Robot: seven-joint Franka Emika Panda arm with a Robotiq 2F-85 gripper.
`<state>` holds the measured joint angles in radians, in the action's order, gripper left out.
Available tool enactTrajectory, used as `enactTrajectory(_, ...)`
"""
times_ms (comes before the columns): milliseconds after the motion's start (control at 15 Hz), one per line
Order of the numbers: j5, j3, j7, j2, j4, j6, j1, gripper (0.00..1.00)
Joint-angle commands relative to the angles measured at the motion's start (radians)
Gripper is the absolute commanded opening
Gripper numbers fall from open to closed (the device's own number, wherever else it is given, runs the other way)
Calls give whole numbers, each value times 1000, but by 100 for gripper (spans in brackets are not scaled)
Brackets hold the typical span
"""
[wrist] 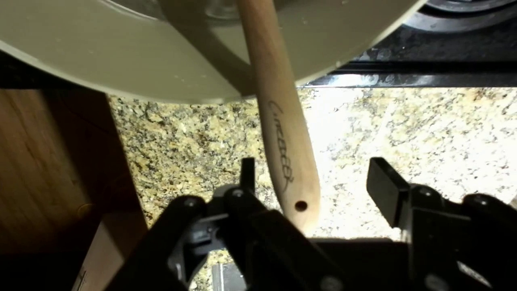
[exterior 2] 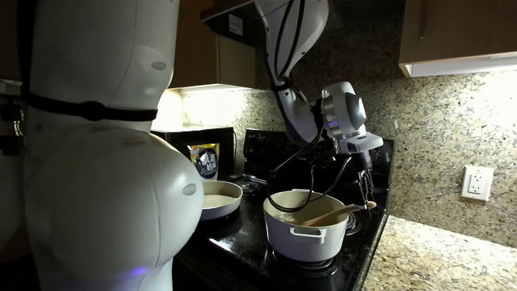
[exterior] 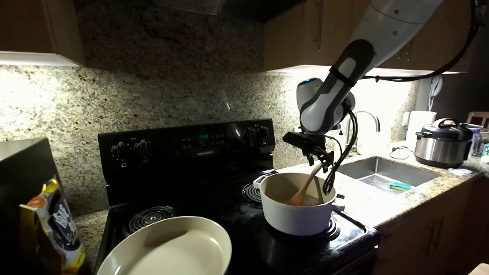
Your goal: Use the wooden spatula to stir the liquid in the white pot
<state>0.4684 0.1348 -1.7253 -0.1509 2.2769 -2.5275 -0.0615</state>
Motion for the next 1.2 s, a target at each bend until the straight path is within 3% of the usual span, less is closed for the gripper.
enactTrajectory(0,-19,3,53,125,117,-52,8,99)
enactTrajectory(200,-88,-17,196,240,214,-111,-5,100)
enactTrajectory(333,-208,-30,342,325,290,-119,4,100)
enactTrajectory(400,-281,-38,412,372,321,-79,18,100)
enactTrajectory(467,-346,32,487,422,341,-16,99,100)
enactTrajectory(600,-443,65,632,514,353,142,128,100)
enactTrajectory(667,-488,8,700,543,343,237,67,100)
enactTrajectory(933,-529,3,901,641,290,534,20,100)
enactTrajectory(1133,-547,18,1048,701,290,547,-21,100)
